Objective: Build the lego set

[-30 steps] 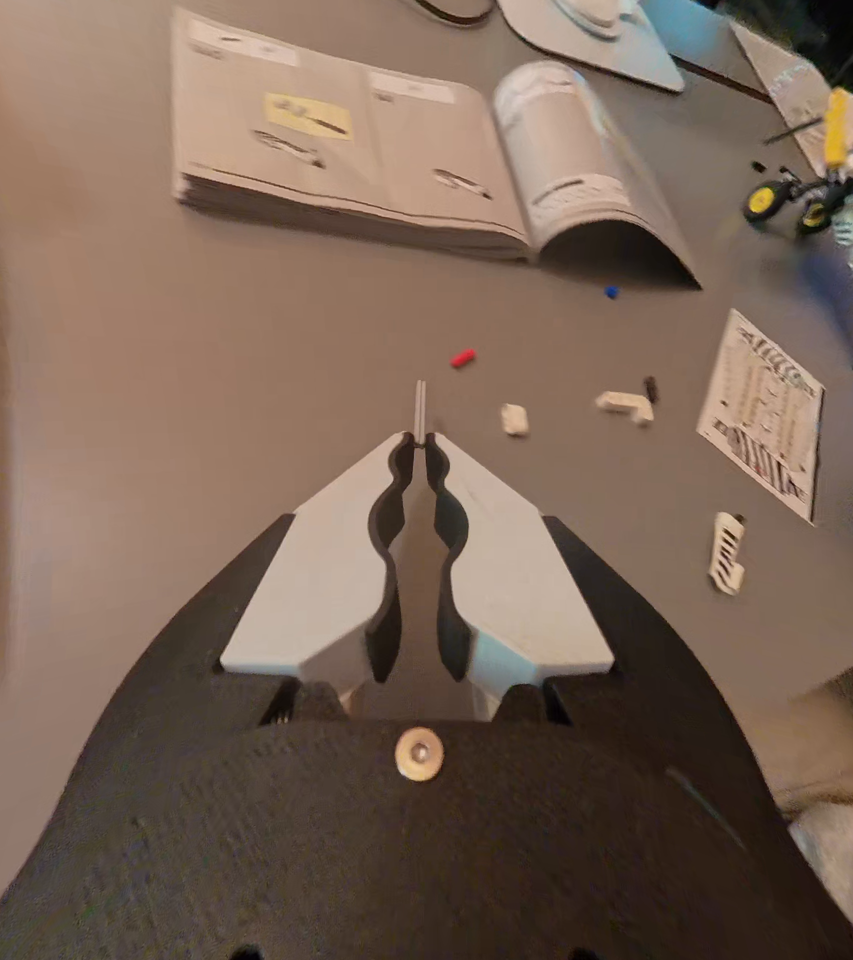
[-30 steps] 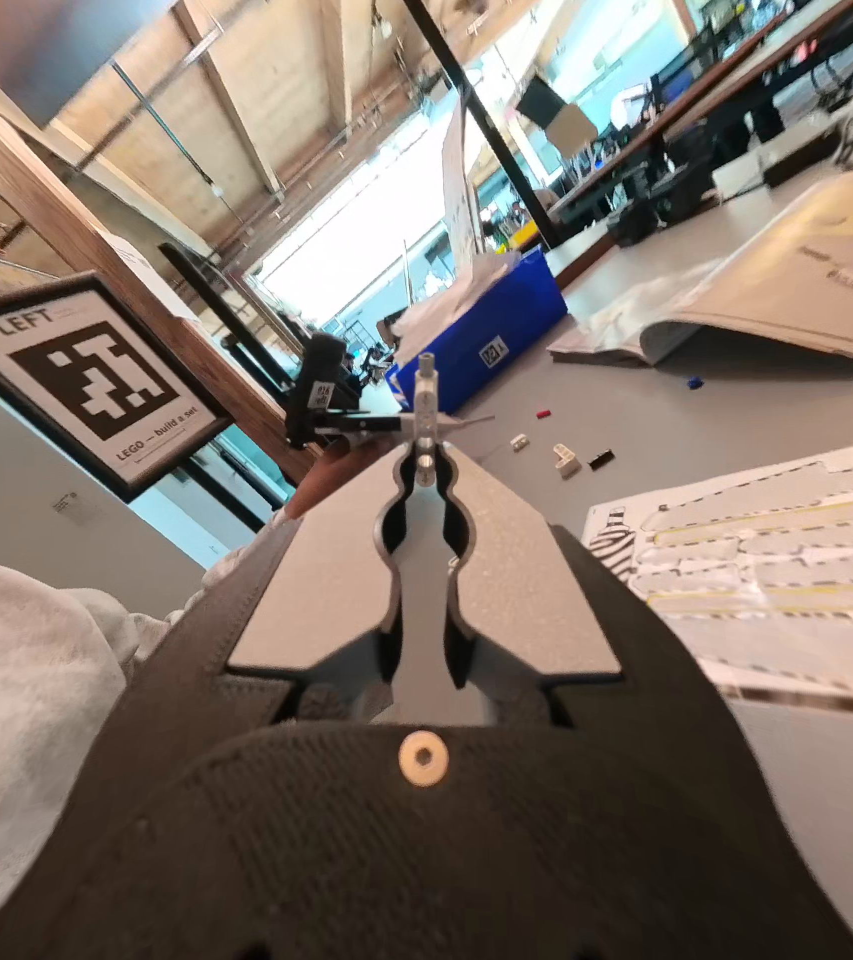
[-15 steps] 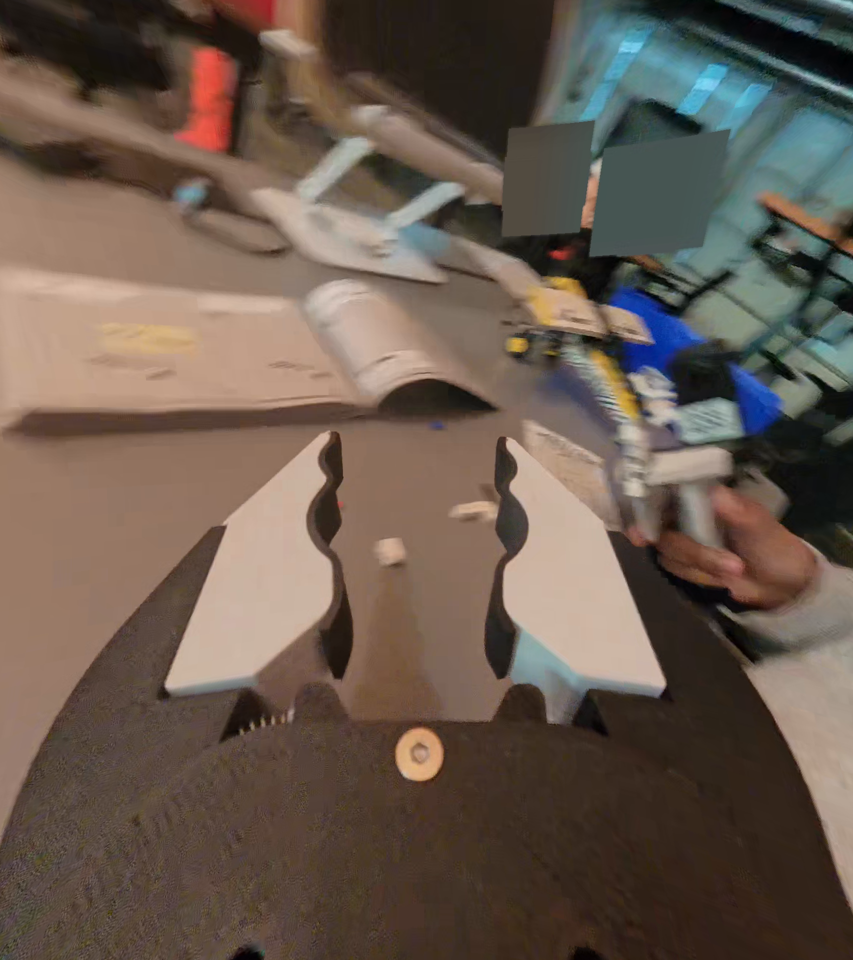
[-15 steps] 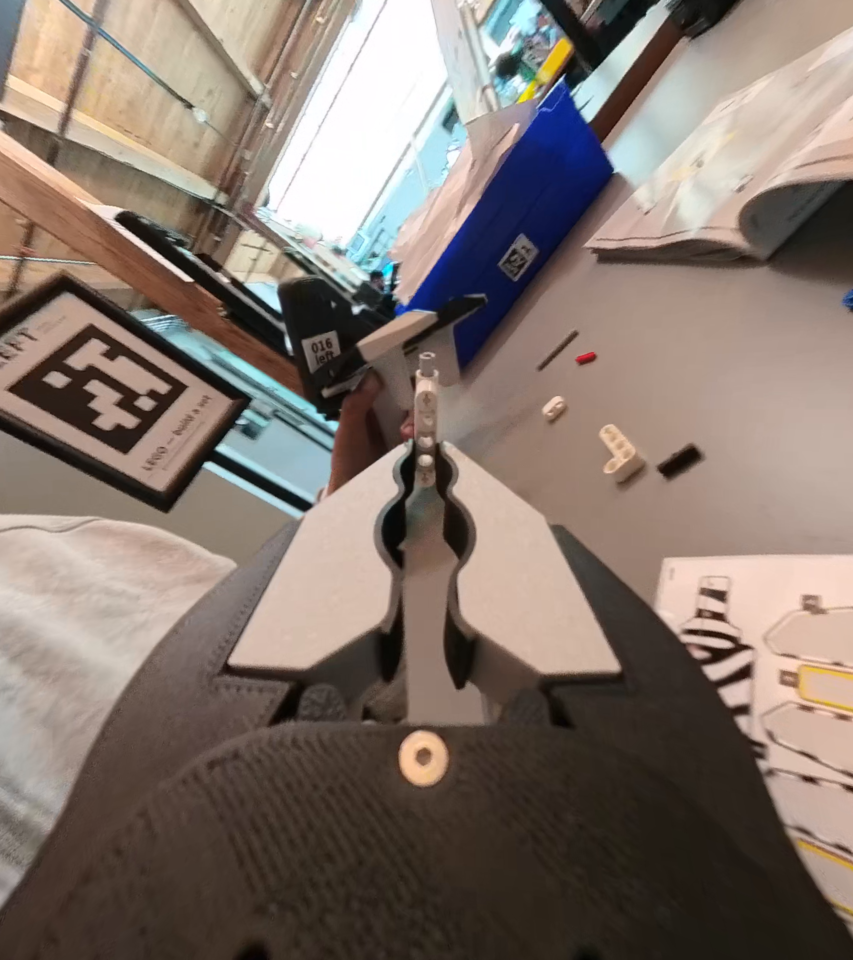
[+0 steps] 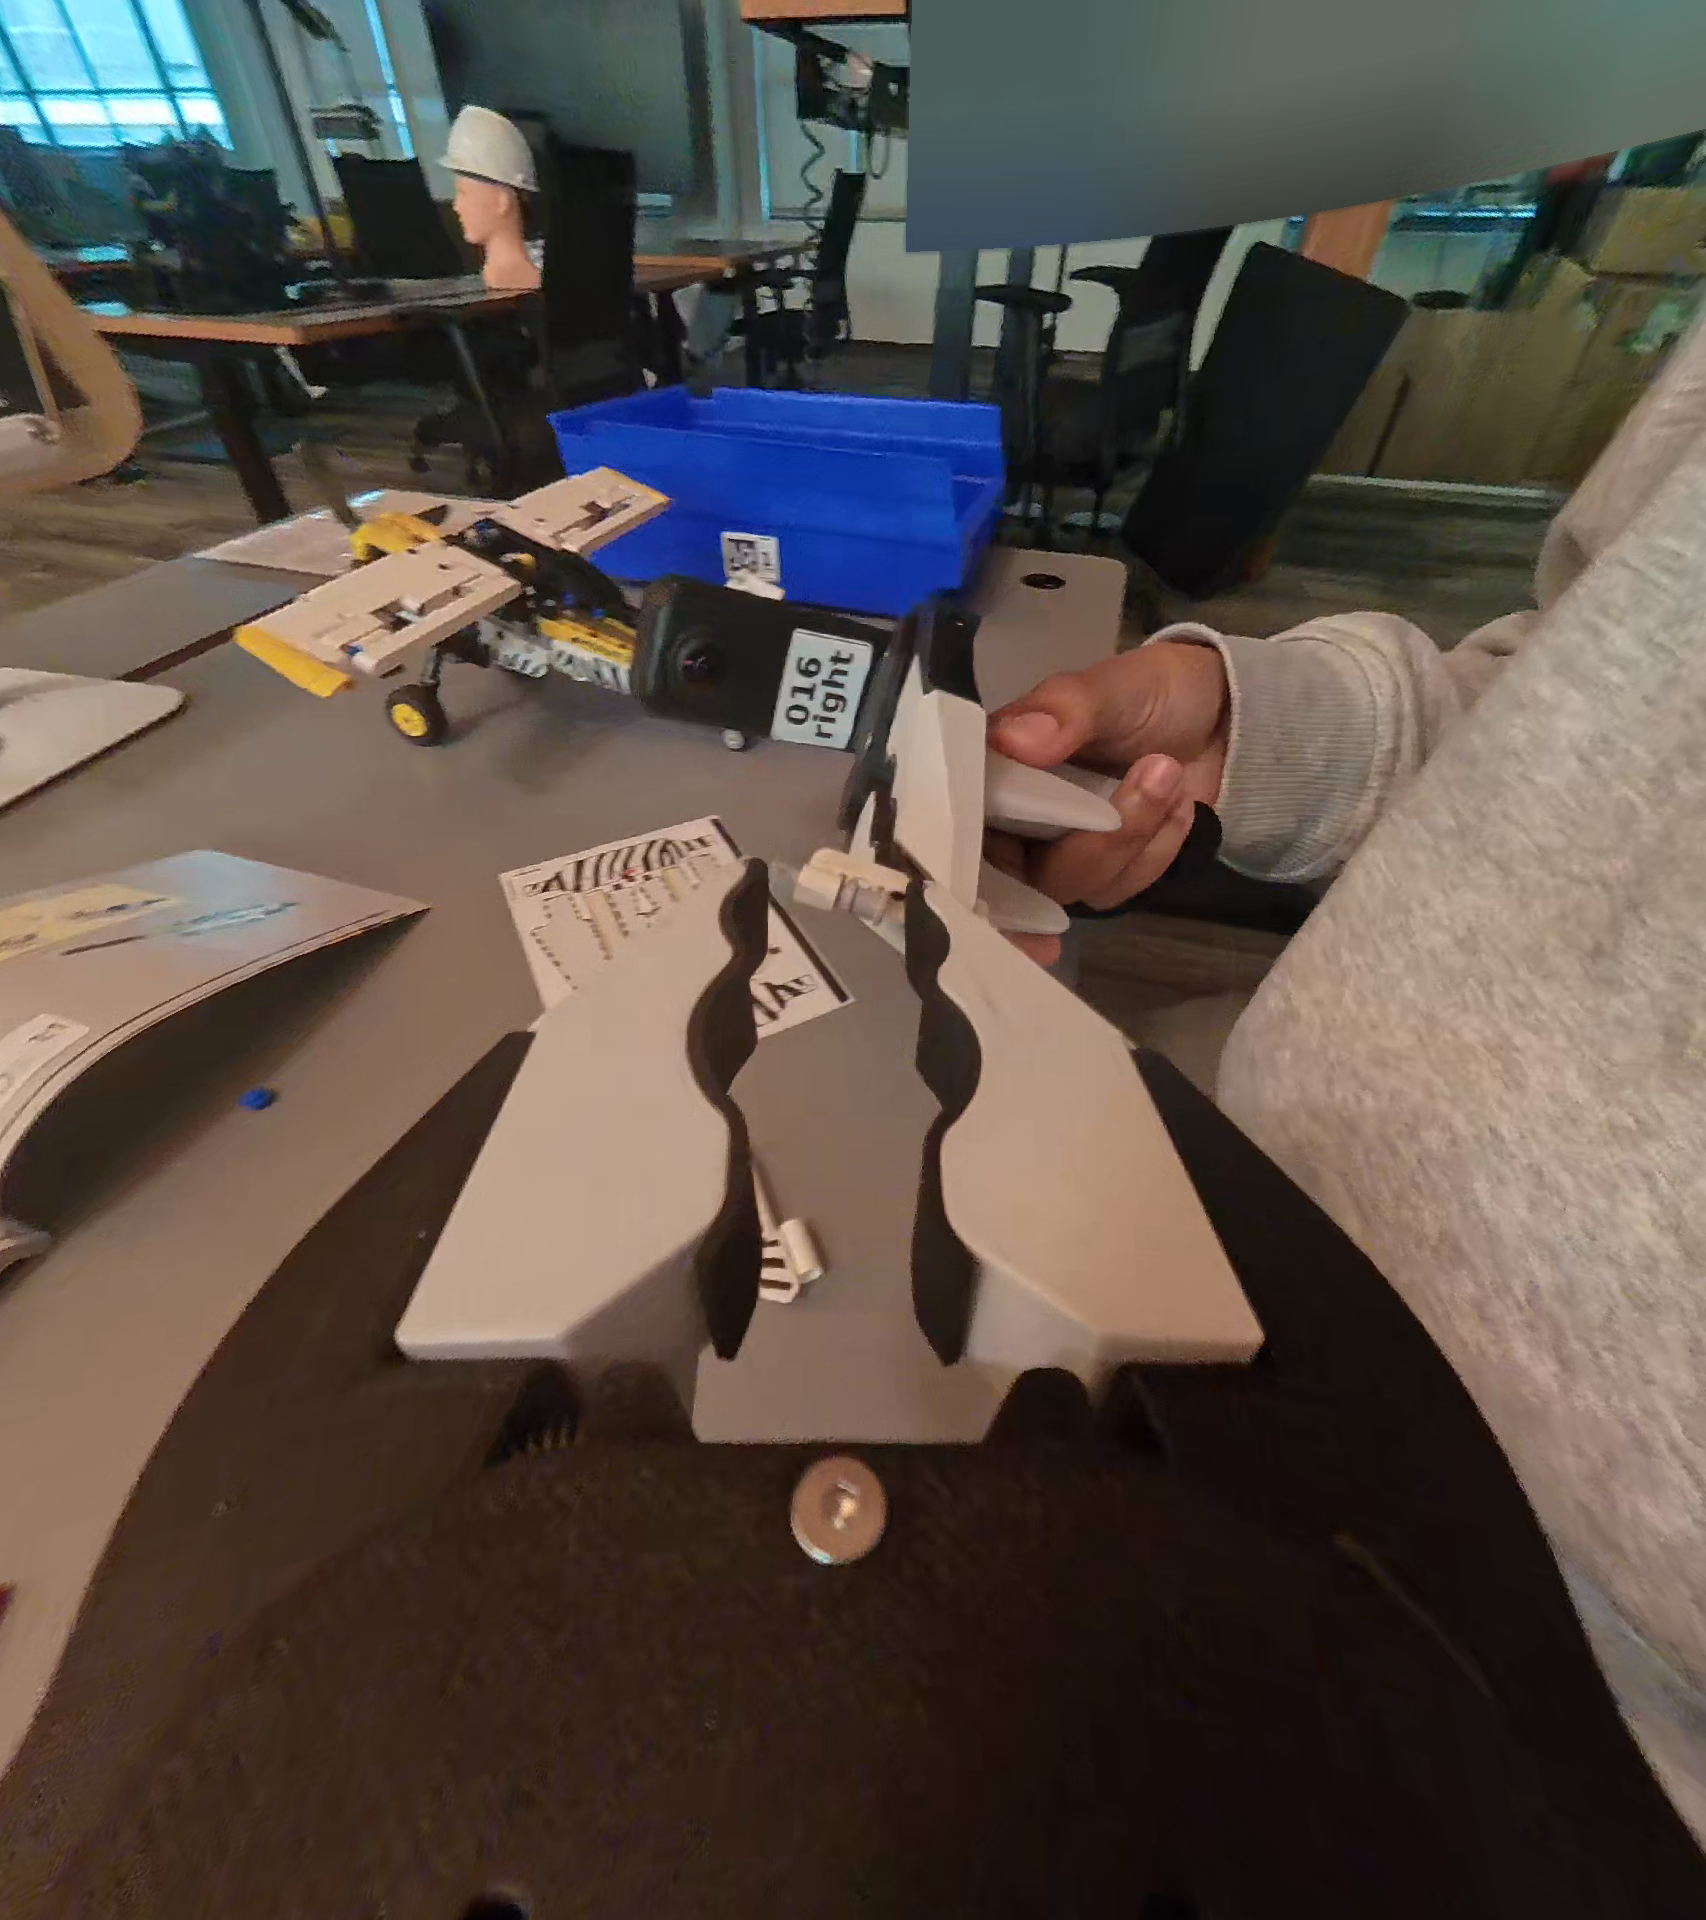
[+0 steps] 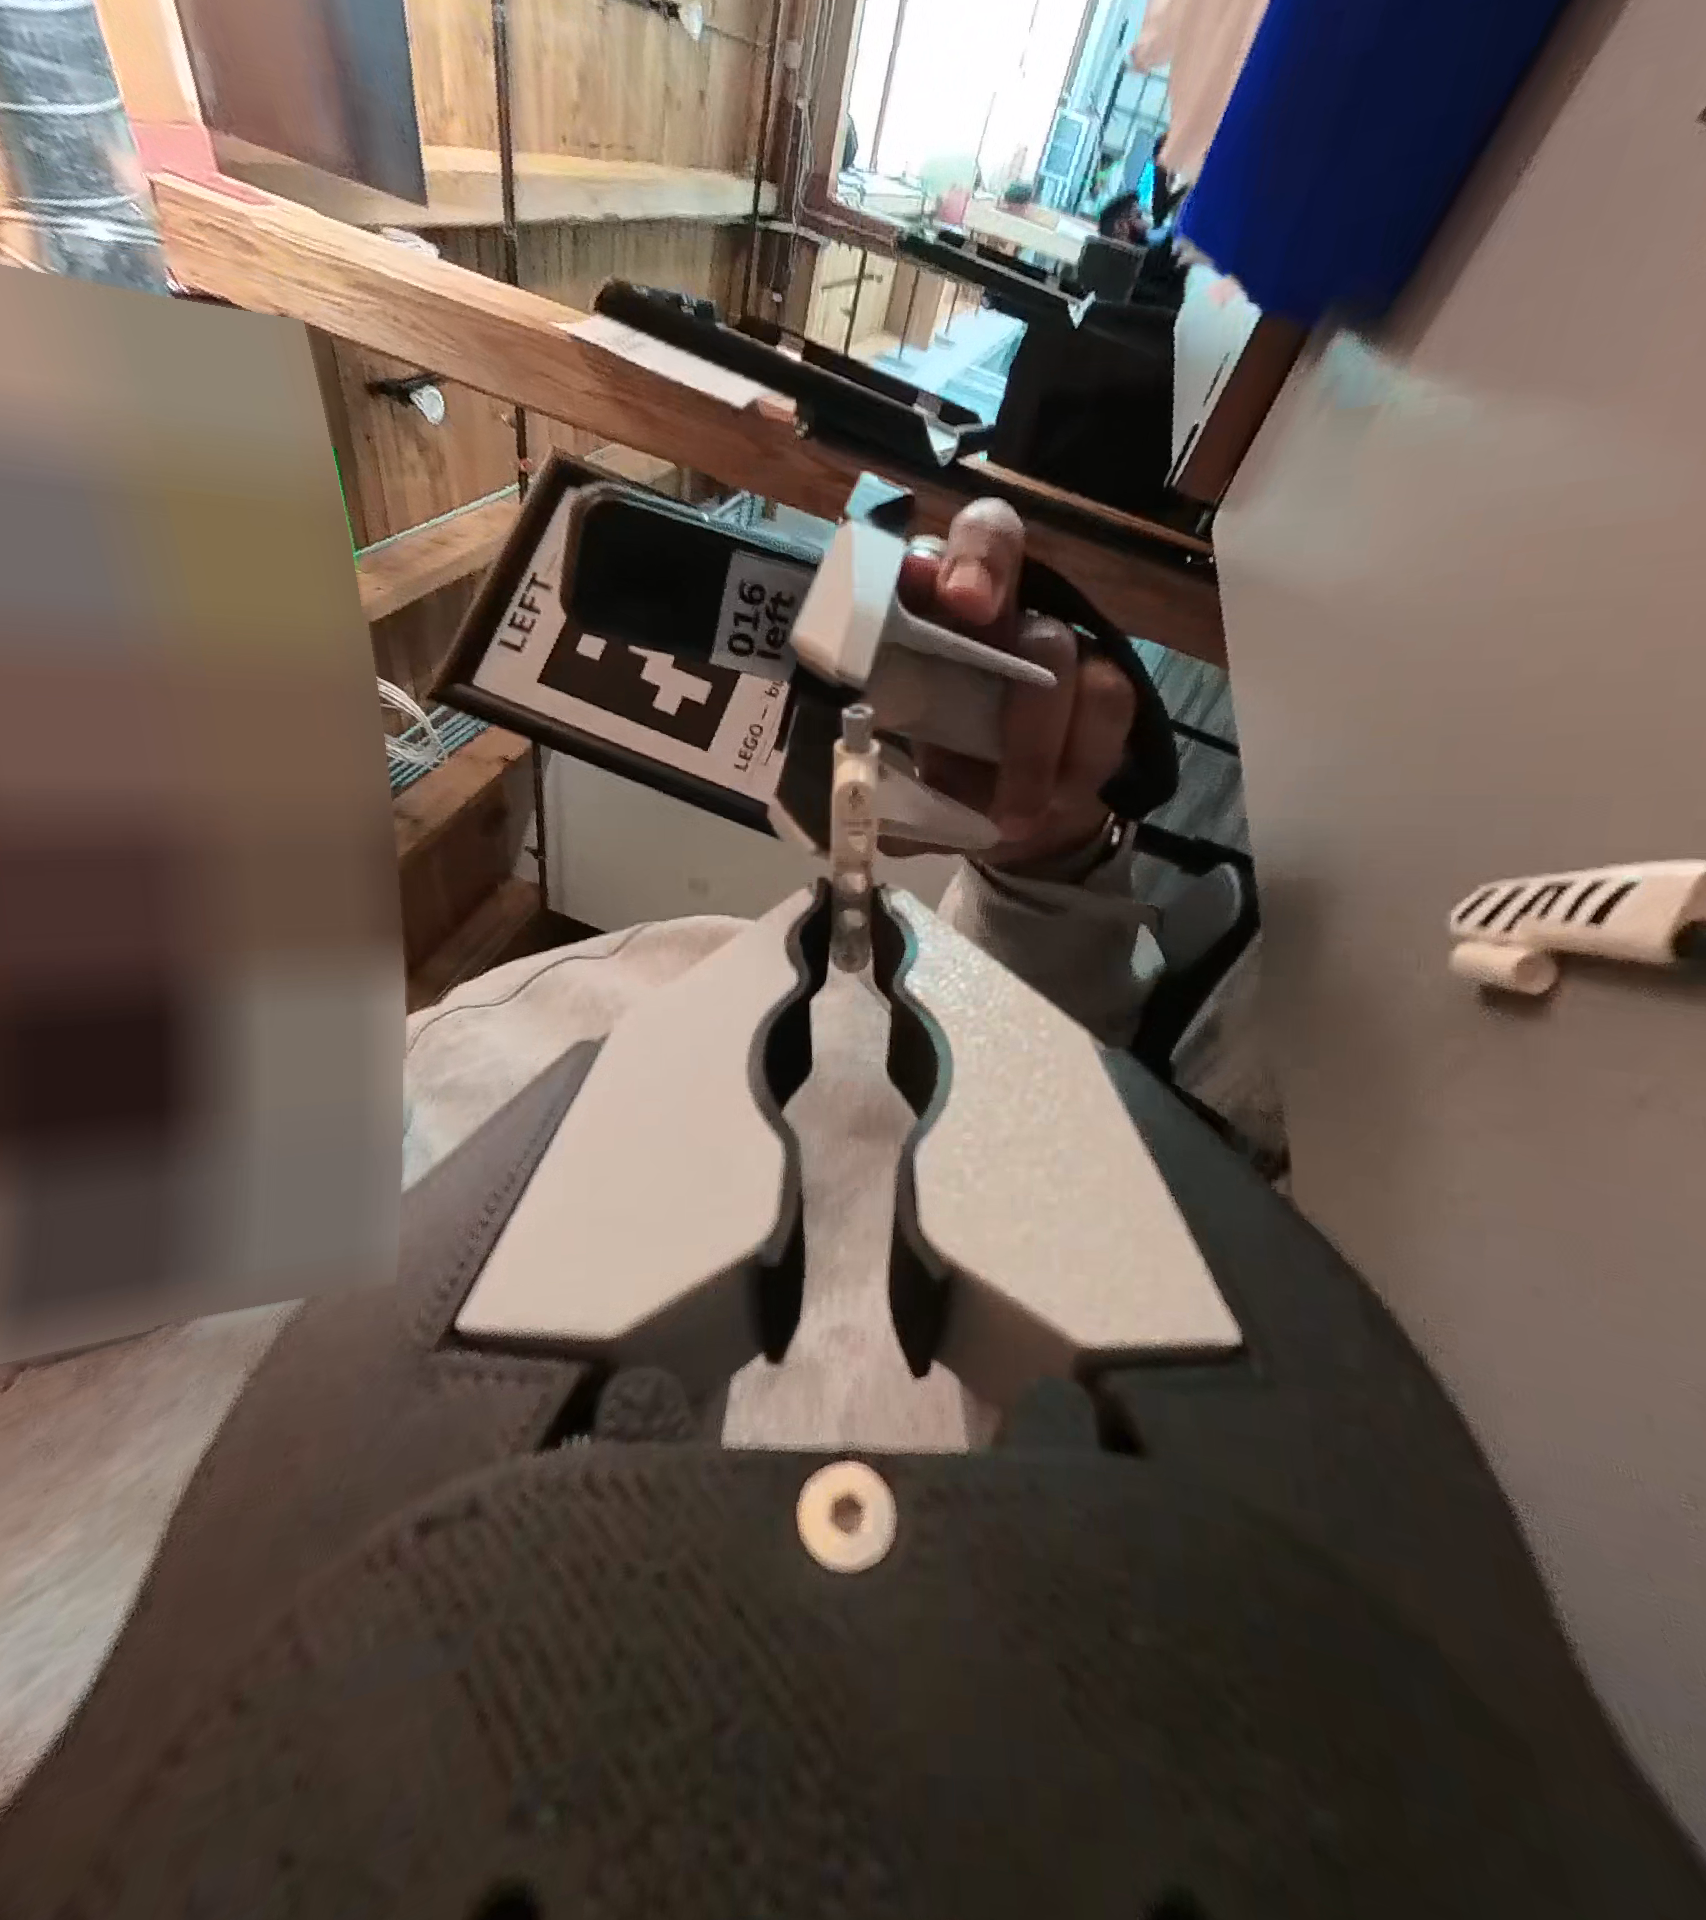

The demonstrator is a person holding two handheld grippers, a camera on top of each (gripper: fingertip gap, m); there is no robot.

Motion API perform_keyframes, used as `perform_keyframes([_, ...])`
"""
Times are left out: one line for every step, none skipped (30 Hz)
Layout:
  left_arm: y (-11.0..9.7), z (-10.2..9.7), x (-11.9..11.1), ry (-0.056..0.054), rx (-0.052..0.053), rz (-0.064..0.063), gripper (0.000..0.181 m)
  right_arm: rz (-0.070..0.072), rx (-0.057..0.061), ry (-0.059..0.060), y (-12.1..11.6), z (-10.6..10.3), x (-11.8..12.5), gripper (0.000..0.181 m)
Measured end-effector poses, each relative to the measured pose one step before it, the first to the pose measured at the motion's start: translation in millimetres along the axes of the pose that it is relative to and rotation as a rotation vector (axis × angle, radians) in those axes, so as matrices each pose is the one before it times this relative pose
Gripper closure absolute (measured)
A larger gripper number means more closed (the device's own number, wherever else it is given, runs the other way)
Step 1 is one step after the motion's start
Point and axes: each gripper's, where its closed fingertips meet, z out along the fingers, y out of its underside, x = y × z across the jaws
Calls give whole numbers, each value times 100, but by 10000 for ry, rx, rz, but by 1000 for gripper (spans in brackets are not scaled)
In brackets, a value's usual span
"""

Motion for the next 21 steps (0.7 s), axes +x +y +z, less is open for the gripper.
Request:
perform_keyframes([110, 145, 487, 192, -81, 35, 162, -19, -67, 60, 457, 33, -38, 175])
perform_keyframes([267, 195, 332, 98, -183, 57, 164, 18, -27, -44, 376, 39, -144, 175])
perform_keyframes([396, 179, 164, 11, -274, 75, 165, 56, 16, -114, 278, 32, -222, 175])
perform_keyframes([243, 158, 160, 26, -195, 59, 166, 67, 64, -116, 170, -12, -206, 175])
perform_keyframes([-34, 108, 200, 66, -38, 14, 168, 55, 73, -10, 109, -35, -41, 175])
perform_keyframes([-151, 83, 183, 67, 38, 36, 170, -15, 55, 9, 86, -53, -39, 175])
perform_keyframes([-183, 60, 119, 36, 77, 40, 171, -4, 30, -79, 71, -50, -202, 175])
perform_keyframes([-88, 55, 21, 12, 52, 0, 170, 18, 21, -66, 52, -58, -193, 175])
perform_keyframes([24, 46, -78, -28, 22, -23, 167, -9, -2, 14, 55, -65, -61, 175])
perform_keyframes([28, 9, -213, -111, 59, 0, 166, -20, -28, 56, 85, -68, 43, 175])
perform_keyframes([-24, -37, -135, -71, 109, 28, 166, 15, -27, 52, 40, -88, 86, 175])
perform_keyframes([-37, -49, -55, -24, 88, 16, 165, 40, -15, 51, 40, -72, 172, 175])
perform_keyframes([59, -1, 68, 40, 1, 20, 164, 39, 11, 50, -23, -47, 180, 175])
perform_keyframes([176, 44, 125, 62, -84, 47, 164, 57, -12, 41, 22, -20, 195, 175])
perform_keyframes([166, 78, 52, 15, -67, 39, 163, 85, -34, -39, 49, 2, 95, 175])
perform_keyframes([142, 63, 85, 51, -35, 6, 166, 78, -27, -34, 25, 42, 109, 175])
perform_keyframes([131, 72, 182, 142, -28, -41, 171, 69, -23, -36, -14, 25, 95, 175])
perform_keyframes([97, 71, 167, 135, -1, -89, 175, 77, -8, -51, -28, 45, 58, 175])
perform_keyframes([56, 7, 15, 53, 36, -77, 177, 65, -40, -60, -9, 37, 65, 175])
perform_keyframes([154, 19, 90, 99, -4, -89, 181, 66, -3, -35, -32, 49, 66, 175])
perform_keyframes([197, 19, -21, 23, -23, -89, 181, 55, -28, 23, 39, -2, 158, 175])
